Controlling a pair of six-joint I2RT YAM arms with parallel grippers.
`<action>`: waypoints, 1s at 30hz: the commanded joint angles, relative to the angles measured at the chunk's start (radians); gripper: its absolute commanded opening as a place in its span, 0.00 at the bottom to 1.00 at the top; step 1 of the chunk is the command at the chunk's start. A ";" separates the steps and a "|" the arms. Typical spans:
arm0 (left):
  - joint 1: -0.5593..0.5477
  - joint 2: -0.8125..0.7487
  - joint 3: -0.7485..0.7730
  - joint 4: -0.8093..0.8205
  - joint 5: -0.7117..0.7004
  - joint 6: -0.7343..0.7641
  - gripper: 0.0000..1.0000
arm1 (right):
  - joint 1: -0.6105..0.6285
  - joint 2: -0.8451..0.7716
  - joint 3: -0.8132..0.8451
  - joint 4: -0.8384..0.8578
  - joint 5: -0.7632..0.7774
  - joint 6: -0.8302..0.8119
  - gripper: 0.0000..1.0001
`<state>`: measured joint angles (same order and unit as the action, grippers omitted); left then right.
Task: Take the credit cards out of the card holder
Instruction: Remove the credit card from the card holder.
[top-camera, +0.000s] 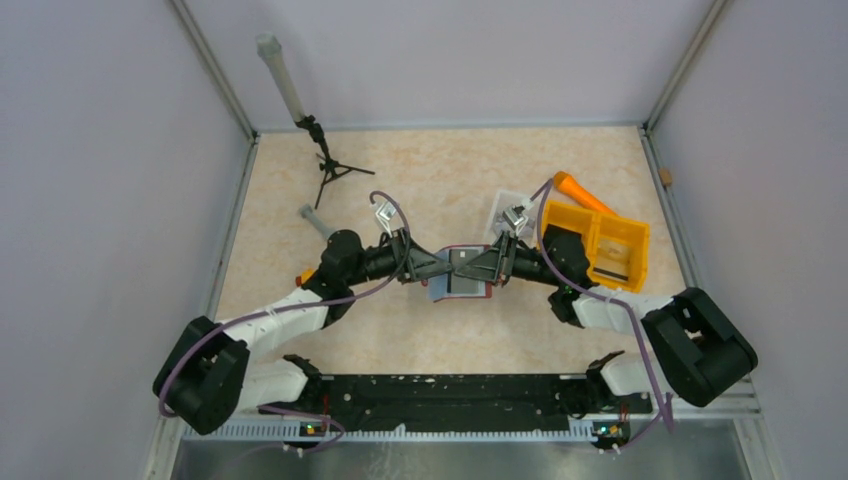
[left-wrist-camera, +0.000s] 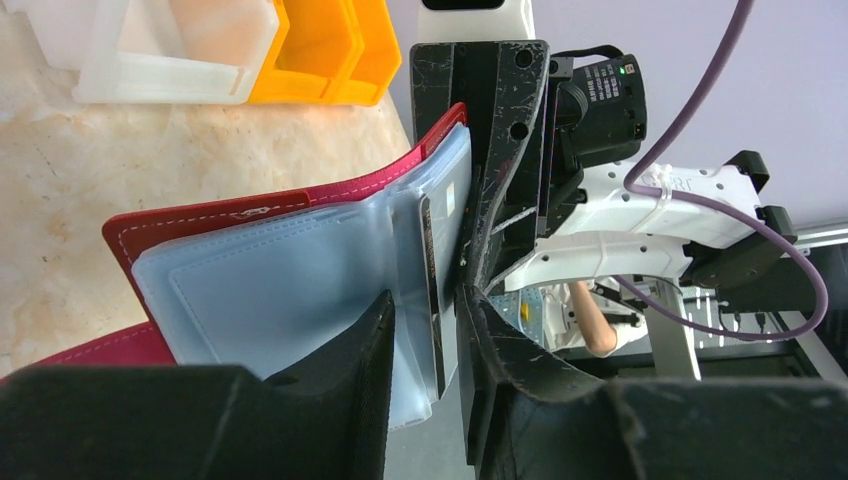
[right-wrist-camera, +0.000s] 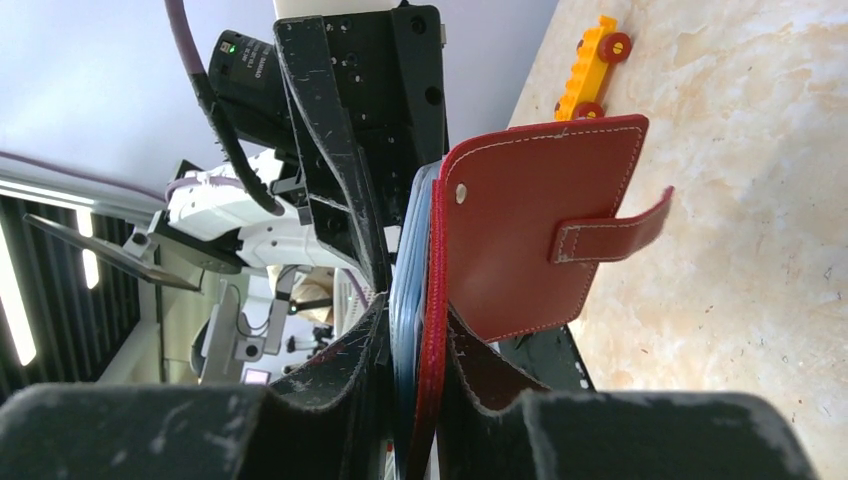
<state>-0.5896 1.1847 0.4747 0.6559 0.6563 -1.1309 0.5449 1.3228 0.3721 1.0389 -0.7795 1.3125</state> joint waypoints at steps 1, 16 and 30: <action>-0.019 0.045 0.028 0.086 0.054 -0.026 0.32 | 0.006 -0.004 0.030 0.081 -0.009 0.000 0.17; -0.037 0.120 0.042 0.207 0.101 -0.076 0.20 | 0.006 0.000 0.027 0.062 -0.011 -0.014 0.14; -0.033 0.120 0.033 0.219 0.119 -0.068 0.00 | 0.004 -0.014 0.025 0.040 -0.021 -0.028 0.16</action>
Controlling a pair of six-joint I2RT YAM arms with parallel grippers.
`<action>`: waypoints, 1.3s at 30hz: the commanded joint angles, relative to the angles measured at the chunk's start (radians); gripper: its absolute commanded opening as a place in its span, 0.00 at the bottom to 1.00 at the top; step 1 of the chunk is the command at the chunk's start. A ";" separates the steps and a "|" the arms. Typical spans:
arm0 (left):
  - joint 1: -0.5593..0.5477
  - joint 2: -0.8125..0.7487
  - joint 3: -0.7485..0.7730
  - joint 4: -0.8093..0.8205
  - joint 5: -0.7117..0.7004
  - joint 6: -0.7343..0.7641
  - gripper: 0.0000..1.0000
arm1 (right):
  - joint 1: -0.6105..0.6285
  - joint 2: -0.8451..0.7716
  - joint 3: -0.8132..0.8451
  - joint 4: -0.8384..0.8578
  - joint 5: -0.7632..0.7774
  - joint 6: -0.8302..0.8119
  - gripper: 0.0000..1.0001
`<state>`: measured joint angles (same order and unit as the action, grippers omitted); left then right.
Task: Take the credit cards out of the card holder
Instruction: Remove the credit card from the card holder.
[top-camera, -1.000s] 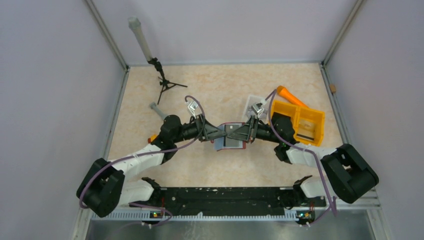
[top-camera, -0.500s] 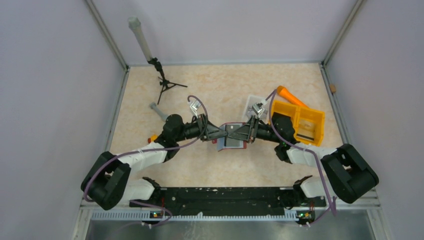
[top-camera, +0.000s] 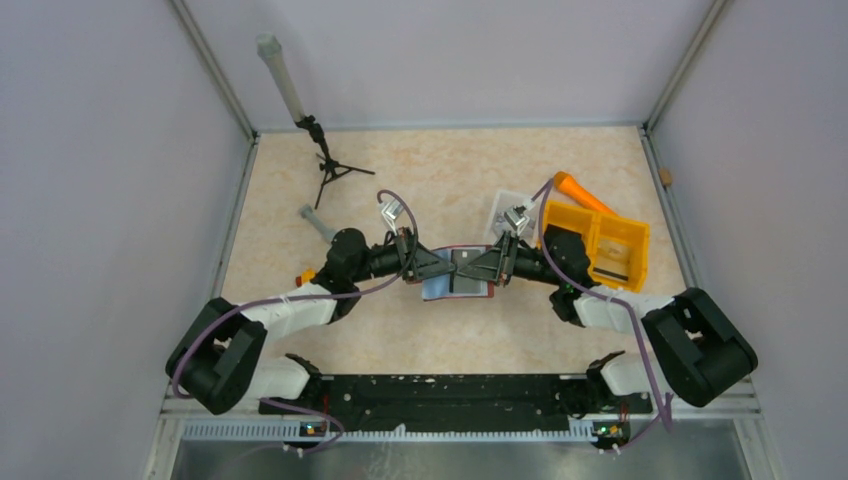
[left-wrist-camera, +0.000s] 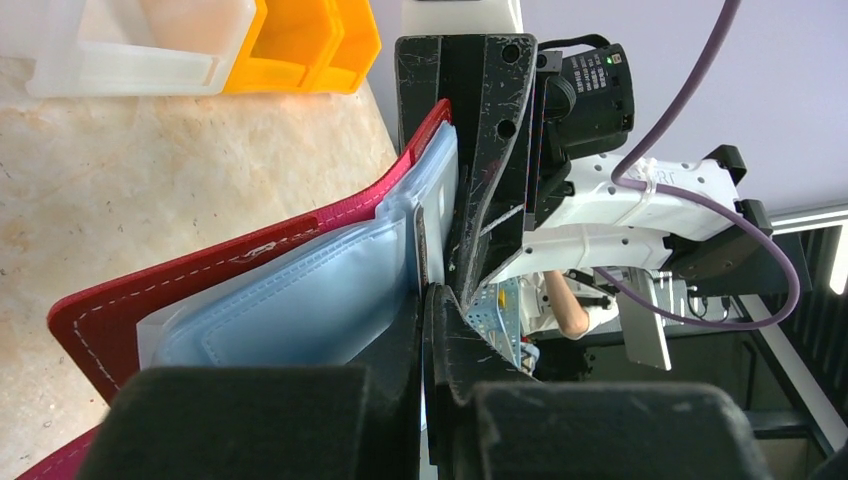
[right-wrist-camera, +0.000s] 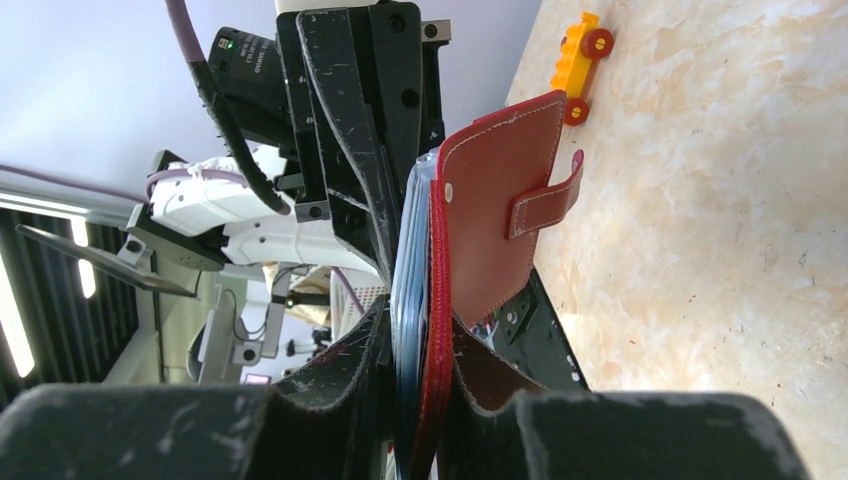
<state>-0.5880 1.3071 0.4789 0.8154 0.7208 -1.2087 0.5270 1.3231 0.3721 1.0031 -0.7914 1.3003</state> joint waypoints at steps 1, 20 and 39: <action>-0.028 -0.005 0.027 0.052 0.060 0.013 0.00 | 0.019 -0.020 0.024 0.071 -0.011 -0.017 0.16; 0.085 -0.102 -0.041 0.010 0.131 0.021 0.09 | -0.015 -0.040 0.012 0.072 -0.025 -0.009 0.14; -0.011 -0.004 0.051 0.034 0.111 0.007 0.31 | -0.003 -0.016 0.029 0.069 -0.029 -0.012 0.17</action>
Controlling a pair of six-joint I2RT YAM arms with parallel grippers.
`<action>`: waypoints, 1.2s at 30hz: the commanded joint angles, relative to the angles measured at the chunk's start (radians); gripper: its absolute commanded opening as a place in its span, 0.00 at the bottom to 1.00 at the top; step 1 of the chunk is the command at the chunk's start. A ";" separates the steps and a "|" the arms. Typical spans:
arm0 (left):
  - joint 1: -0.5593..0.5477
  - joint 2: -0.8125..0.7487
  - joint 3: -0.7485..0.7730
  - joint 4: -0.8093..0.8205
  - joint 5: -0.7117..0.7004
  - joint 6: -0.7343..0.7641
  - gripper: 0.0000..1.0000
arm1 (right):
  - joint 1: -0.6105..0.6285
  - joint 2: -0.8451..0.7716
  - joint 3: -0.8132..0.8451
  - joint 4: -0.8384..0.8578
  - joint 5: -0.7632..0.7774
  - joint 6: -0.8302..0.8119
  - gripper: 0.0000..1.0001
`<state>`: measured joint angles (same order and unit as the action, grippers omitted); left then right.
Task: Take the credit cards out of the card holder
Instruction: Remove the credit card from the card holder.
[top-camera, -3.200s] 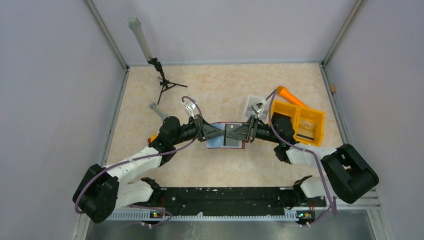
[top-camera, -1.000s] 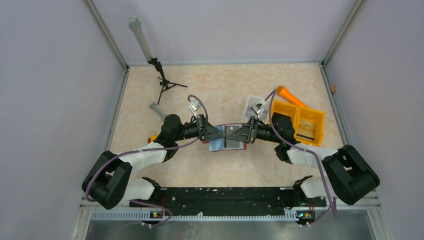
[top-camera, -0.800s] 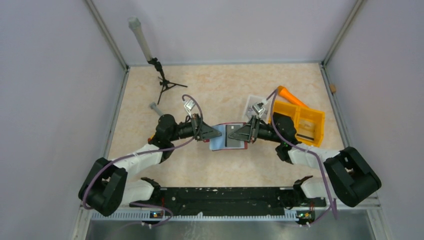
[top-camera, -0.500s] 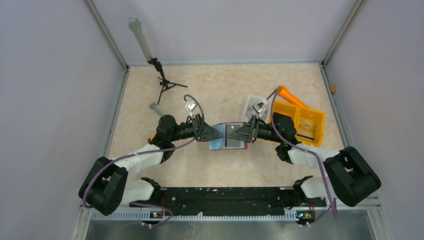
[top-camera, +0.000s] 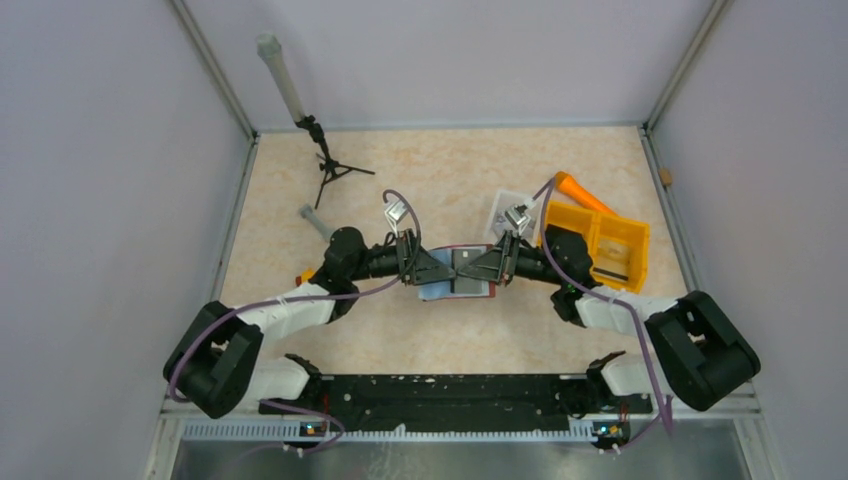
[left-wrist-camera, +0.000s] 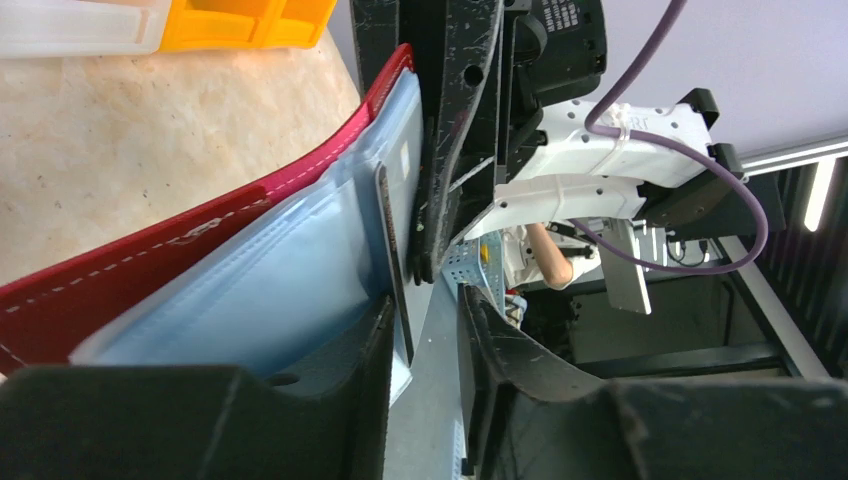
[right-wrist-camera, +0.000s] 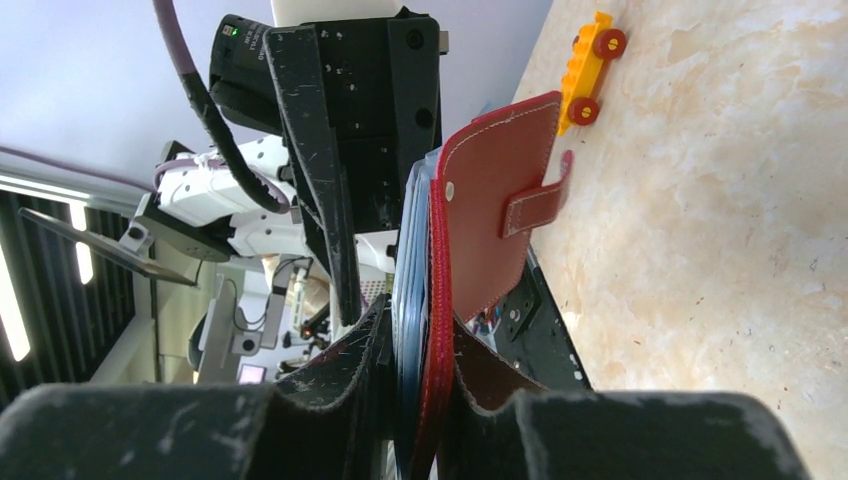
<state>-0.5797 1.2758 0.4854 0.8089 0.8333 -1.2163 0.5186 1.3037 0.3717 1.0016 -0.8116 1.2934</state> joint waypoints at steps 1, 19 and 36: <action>-0.022 0.032 0.048 0.040 -0.001 0.016 0.28 | 0.006 0.006 0.030 0.072 -0.009 -0.005 0.17; 0.024 -0.009 0.000 0.009 -0.014 0.047 0.00 | -0.005 -0.015 0.027 0.047 -0.024 -0.016 0.27; 0.067 -0.049 -0.043 -0.019 0.017 0.067 0.00 | -0.029 -0.035 0.011 0.048 -0.034 -0.007 0.19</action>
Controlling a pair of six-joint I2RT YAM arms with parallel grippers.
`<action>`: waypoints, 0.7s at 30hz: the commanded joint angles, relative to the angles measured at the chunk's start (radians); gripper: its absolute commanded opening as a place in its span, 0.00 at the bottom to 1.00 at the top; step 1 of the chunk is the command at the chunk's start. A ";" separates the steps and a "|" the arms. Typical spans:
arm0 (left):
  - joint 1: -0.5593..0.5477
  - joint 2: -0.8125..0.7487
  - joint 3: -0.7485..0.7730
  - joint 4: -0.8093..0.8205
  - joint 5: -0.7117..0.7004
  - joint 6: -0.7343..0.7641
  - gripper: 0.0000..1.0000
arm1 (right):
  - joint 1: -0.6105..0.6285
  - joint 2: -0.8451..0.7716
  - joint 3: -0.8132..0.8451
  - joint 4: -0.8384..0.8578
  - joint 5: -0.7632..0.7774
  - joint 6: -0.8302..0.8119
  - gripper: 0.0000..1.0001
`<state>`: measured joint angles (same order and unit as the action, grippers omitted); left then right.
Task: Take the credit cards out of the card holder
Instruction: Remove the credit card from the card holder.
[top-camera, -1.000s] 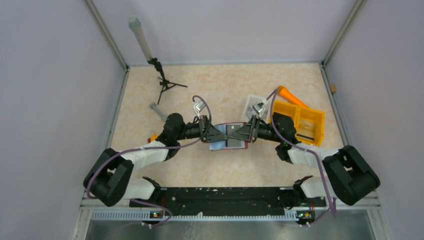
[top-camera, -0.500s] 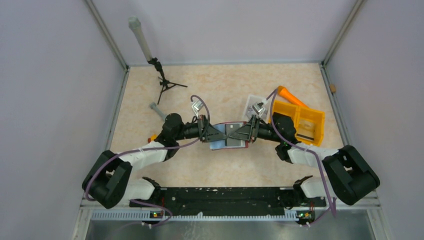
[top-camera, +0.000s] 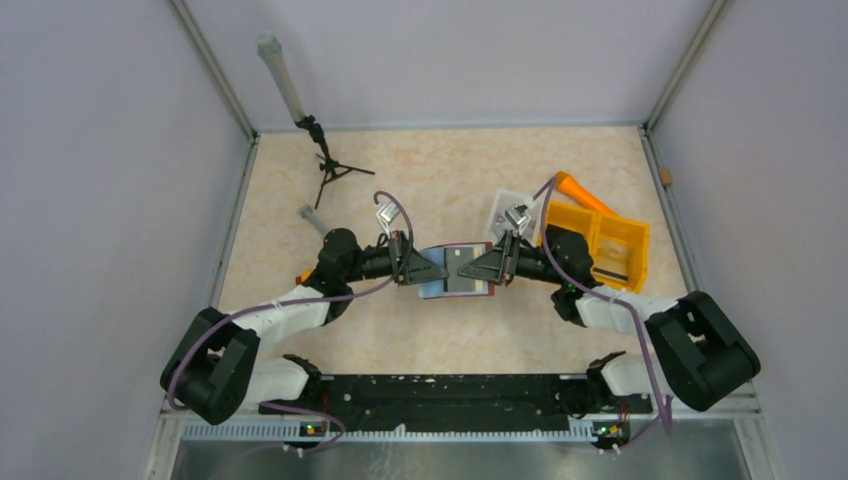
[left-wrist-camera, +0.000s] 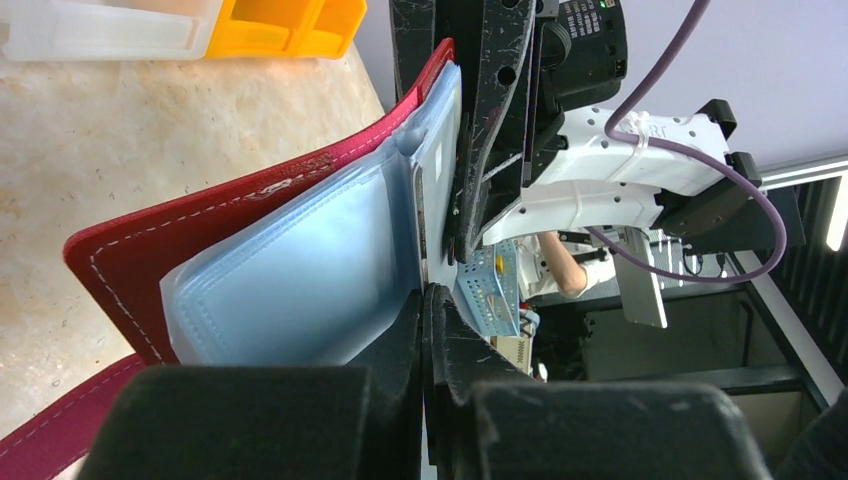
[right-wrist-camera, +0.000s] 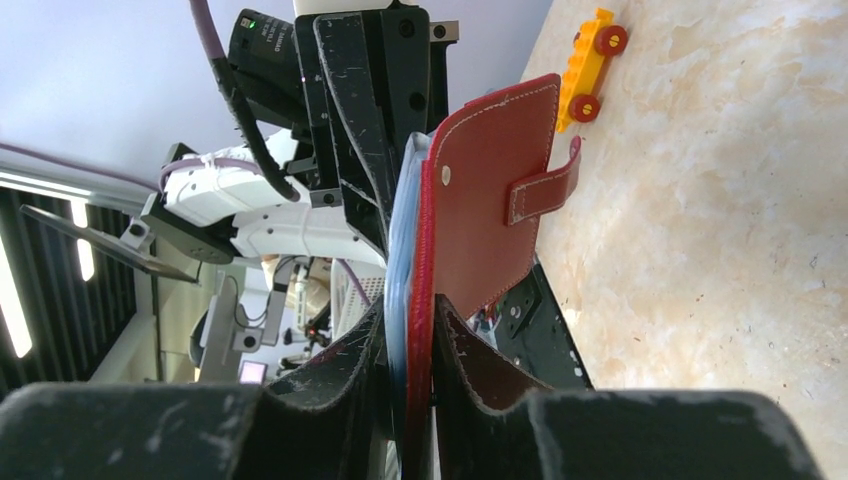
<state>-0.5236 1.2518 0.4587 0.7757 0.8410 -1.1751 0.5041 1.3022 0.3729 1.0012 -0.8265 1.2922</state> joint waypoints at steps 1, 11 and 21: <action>0.012 -0.026 -0.017 0.015 0.011 0.026 0.00 | -0.017 -0.034 0.009 0.052 -0.019 -0.004 0.18; 0.043 -0.048 -0.029 -0.004 0.034 0.038 0.00 | -0.033 -0.043 0.003 0.058 -0.028 0.003 0.14; 0.047 -0.049 -0.029 0.001 0.037 0.031 0.00 | -0.036 -0.037 0.002 0.064 -0.028 0.007 0.17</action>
<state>-0.4786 1.2190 0.4335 0.7383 0.8642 -1.1557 0.4755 1.2907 0.3729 1.0023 -0.8406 1.2991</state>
